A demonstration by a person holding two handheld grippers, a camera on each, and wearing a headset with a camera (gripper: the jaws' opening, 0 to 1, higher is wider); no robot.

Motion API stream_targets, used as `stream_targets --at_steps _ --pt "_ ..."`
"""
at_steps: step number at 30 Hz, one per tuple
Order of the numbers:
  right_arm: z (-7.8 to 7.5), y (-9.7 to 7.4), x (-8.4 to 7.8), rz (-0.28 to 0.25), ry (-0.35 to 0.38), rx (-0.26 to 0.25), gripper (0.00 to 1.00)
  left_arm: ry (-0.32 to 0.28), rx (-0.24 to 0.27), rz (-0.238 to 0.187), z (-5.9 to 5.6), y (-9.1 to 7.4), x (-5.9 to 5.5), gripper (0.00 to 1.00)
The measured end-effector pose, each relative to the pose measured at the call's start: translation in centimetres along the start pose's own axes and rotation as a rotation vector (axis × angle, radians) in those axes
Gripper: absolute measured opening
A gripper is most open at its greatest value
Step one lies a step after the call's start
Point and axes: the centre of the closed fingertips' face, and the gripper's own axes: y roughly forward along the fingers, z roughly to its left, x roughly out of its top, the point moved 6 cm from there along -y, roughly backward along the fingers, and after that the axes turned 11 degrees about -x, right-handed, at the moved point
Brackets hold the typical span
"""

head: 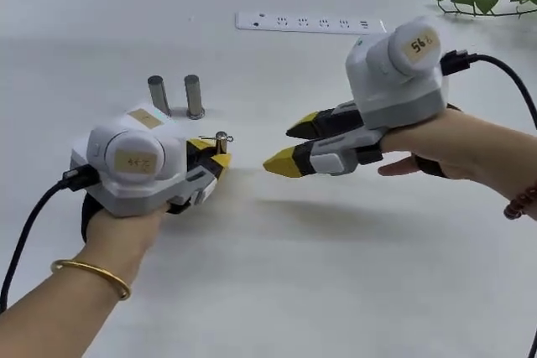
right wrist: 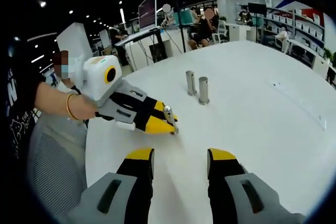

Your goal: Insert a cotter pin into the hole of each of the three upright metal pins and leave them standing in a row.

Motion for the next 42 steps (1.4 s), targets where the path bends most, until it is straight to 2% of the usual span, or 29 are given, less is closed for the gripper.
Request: stream_targets --at_steps 6,13,21,42 --pt "-0.5 -0.4 -0.2 -0.022 0.028 -0.02 0.37 0.0 0.012 0.01 0.8 -0.3 -0.2 0.05" --pt "-1.0 -0.5 -0.4 -0.038 0.055 -0.036 0.38 -0.002 0.019 0.018 1.2 -0.6 -0.5 0.05" --pt "-1.1 -0.4 -0.8 -0.036 0.065 -0.04 0.38 -0.009 0.019 0.029 1.3 -0.6 -0.8 0.05" --pt "-0.8 -0.6 -1.1 -0.035 0.076 -0.04 0.38 -0.037 0.005 0.009 1.6 -0.5 -1.0 0.06"
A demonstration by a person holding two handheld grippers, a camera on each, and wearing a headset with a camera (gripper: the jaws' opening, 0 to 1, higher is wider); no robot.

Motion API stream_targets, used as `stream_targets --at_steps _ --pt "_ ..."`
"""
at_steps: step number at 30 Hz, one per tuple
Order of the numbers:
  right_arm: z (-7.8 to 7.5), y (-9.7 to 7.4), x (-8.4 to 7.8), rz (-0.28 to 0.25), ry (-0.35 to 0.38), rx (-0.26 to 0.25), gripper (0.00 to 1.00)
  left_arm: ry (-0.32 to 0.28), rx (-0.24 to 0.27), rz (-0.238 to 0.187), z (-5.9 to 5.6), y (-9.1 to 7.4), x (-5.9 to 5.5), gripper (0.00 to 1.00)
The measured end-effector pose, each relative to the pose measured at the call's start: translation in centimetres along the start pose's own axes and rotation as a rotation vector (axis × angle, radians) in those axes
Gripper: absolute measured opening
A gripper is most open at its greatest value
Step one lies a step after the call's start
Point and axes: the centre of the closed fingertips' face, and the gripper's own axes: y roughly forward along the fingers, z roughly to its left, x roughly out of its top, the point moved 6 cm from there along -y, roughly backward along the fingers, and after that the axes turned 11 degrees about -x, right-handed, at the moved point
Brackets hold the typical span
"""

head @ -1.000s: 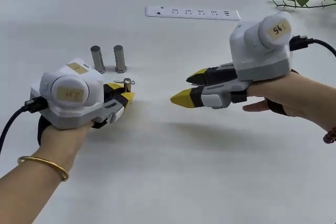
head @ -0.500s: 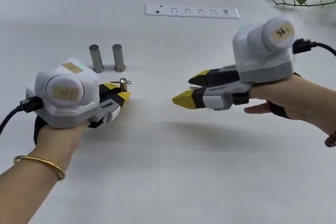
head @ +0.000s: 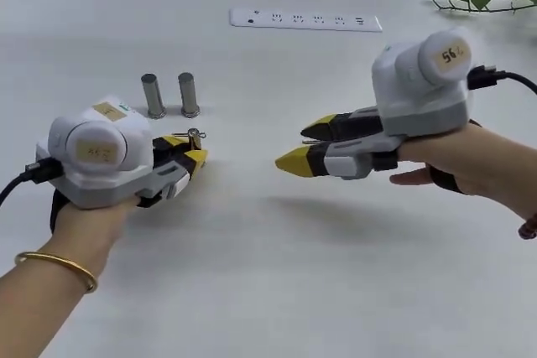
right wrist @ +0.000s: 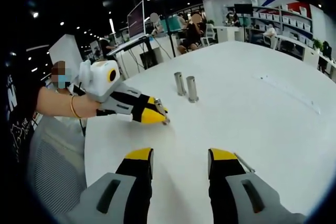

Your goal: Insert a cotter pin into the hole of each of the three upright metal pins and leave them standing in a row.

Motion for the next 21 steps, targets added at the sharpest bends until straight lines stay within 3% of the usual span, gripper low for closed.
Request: stream_targets --at_steps 10,21 --pt "-0.05 -0.21 -0.01 0.005 0.011 0.002 0.38 -0.016 -0.001 0.006 -0.06 0.02 -0.2 0.07" --pt "-0.12 -0.55 0.69 -0.032 0.03 0.006 0.41 -0.033 0.0 0.005 -0.22 -0.7 -0.36 0.26"
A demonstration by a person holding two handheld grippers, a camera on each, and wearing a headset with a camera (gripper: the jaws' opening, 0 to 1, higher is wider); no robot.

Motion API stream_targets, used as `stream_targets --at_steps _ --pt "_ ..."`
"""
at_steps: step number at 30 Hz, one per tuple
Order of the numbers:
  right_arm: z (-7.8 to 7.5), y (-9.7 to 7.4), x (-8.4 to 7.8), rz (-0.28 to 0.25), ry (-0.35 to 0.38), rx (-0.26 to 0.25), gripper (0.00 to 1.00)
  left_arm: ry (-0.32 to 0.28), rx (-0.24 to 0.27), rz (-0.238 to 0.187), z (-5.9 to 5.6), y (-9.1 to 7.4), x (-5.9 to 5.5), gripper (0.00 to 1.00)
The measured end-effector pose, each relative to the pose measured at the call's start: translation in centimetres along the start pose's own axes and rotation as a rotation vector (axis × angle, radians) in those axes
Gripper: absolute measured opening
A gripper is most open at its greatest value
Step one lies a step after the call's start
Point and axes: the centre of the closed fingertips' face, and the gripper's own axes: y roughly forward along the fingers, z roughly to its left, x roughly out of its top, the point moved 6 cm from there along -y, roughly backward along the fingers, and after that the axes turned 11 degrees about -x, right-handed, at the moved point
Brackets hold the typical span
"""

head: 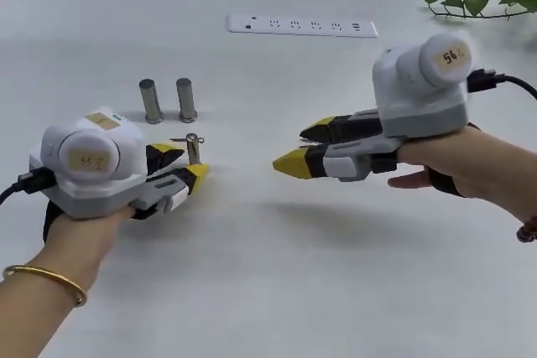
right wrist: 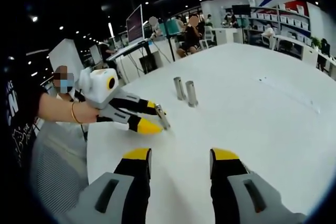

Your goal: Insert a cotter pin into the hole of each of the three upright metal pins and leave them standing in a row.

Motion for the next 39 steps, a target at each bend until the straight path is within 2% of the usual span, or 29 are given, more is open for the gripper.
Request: stream_targets --at_steps 11,17,21,24,34,39 --pt "-0.2 0.6 2.3 -0.103 0.03 -0.005 0.42 -0.022 0.005 -0.03 -0.3 -1.5 0.6 0.5" --pt "-0.4 1.7 3.8 -0.166 0.024 -0.011 0.4 -0.028 0.001 -0.049 -0.6 -2.2 1.1 0.58" --pt "-0.7 2.7 4.8 -0.199 0.012 -0.02 0.39 -0.011 0.008 -0.044 -0.7 -2.6 1.4 0.64" --pt "-1.1 3.9 5.5 -0.208 0.002 -0.017 0.39 -0.015 0.011 -0.055 -0.6 -3.0 1.6 0.68" --pt "-1.2 7.4 6.1 -0.232 -0.019 -0.022 0.38 -0.001 -0.003 -0.052 -1.2 -3.8 2.3 0.82" --pt "-1.2 9.2 6.5 -0.246 -0.017 -0.034 0.38 0.001 0.007 -0.044 -1.4 -4.2 2.4 0.85"
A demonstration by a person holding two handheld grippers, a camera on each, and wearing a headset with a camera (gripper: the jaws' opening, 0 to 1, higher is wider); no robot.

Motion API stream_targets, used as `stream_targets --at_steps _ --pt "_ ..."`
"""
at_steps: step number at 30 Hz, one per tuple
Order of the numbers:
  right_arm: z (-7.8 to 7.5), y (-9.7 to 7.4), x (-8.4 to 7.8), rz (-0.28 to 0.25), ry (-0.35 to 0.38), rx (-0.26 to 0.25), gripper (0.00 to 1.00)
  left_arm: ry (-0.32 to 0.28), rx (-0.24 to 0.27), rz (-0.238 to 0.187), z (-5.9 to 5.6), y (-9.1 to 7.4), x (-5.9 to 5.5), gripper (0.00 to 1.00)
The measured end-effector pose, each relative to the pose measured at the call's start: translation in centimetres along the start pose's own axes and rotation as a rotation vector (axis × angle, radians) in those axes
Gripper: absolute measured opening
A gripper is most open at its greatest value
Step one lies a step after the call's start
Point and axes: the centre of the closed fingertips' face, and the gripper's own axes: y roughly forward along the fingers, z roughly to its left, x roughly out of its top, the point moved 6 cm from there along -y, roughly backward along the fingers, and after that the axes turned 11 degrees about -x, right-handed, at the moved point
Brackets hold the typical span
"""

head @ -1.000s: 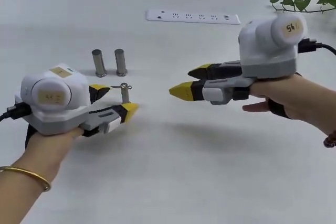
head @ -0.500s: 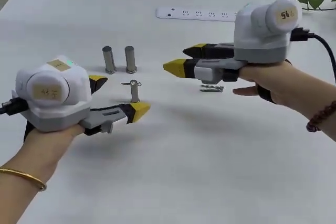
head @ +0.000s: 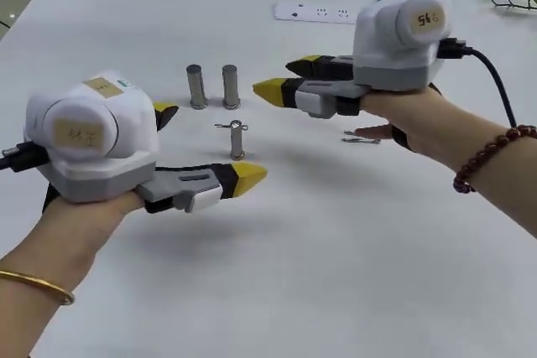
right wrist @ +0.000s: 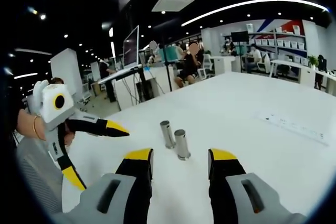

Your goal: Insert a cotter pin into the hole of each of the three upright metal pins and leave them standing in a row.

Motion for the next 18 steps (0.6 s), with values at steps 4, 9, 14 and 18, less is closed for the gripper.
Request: stream_targets --at_steps 4,9,14,18 --pt "0.2 1.3 0.0 -0.009 -0.004 -0.005 0.36 0.004 0.002 -0.006 -0.1 -0.4 0.2 0.88" --pt "0.4 2.6 0.1 -0.026 0.02 -0.011 0.3 0.009 0.007 0.009 0.0 -0.6 0.2 0.93" --pt "0.4 3.5 0.3 -0.028 0.031 -0.012 0.29 0.016 0.0 0.018 -0.1 -0.7 0.1 0.97" --pt "0.7 4.2 0.0 -0.02 0.037 -0.011 0.28 0.026 0.003 0.024 -0.1 -0.8 -0.1 0.97"
